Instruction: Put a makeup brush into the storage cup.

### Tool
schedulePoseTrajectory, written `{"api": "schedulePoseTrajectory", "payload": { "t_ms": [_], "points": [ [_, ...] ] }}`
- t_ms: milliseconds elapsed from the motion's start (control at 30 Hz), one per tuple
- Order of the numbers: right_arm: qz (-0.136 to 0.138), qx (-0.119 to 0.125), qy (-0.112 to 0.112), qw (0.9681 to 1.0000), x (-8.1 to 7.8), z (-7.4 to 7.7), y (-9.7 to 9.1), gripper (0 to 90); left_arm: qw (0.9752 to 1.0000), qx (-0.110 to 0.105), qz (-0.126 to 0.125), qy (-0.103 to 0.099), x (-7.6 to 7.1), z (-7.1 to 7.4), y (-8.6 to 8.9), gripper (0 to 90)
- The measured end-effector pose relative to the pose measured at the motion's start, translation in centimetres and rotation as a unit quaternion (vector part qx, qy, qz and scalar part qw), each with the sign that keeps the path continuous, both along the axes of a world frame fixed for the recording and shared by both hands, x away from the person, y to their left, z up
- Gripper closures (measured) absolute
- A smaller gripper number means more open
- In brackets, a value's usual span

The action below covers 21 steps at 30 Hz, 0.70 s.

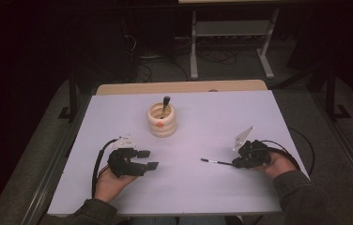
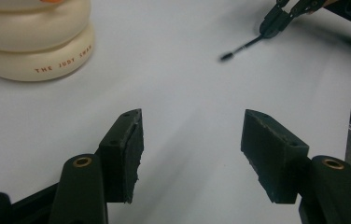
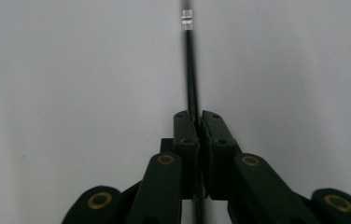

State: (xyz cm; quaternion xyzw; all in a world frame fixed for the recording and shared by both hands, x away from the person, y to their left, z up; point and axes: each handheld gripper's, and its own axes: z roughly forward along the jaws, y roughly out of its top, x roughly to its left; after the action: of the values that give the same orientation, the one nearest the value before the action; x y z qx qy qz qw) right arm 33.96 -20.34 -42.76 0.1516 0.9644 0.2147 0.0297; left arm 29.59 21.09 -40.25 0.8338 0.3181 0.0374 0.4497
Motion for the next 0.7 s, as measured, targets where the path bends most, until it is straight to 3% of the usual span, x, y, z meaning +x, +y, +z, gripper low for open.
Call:
{"api": "schedulePoseTrajectory", "payload": {
  "t_ms": [233,400,500,700],
  "points": [
    [-0.002,0.012,0.021,0.9997,0.5,0.0,-0.3,85.3,0.9999,-0.009,0.007,0.002,0.1,0.1,0.3,38.5],
    [-0.010,0.014,0.023,0.9996,0.1,0.3,-0.6,85.3,0.9999,-0.005,0.010,-0.013,-0.1,0.6,1.0,38.6],
    [-0.018,0.031,0.024,0.9991,-0.1,0.8,-0.9,85.3,0.9997,-0.014,0.015,-0.014,-0.2,0.8,1.2,38.6],
    [-0.032,0.061,0.022,0.9974,-0.5,1.7,-1.1,85.3,0.9998,-0.012,0.009,-0.013,-0.3,0.8,0.8,38.7]
  ]
}}
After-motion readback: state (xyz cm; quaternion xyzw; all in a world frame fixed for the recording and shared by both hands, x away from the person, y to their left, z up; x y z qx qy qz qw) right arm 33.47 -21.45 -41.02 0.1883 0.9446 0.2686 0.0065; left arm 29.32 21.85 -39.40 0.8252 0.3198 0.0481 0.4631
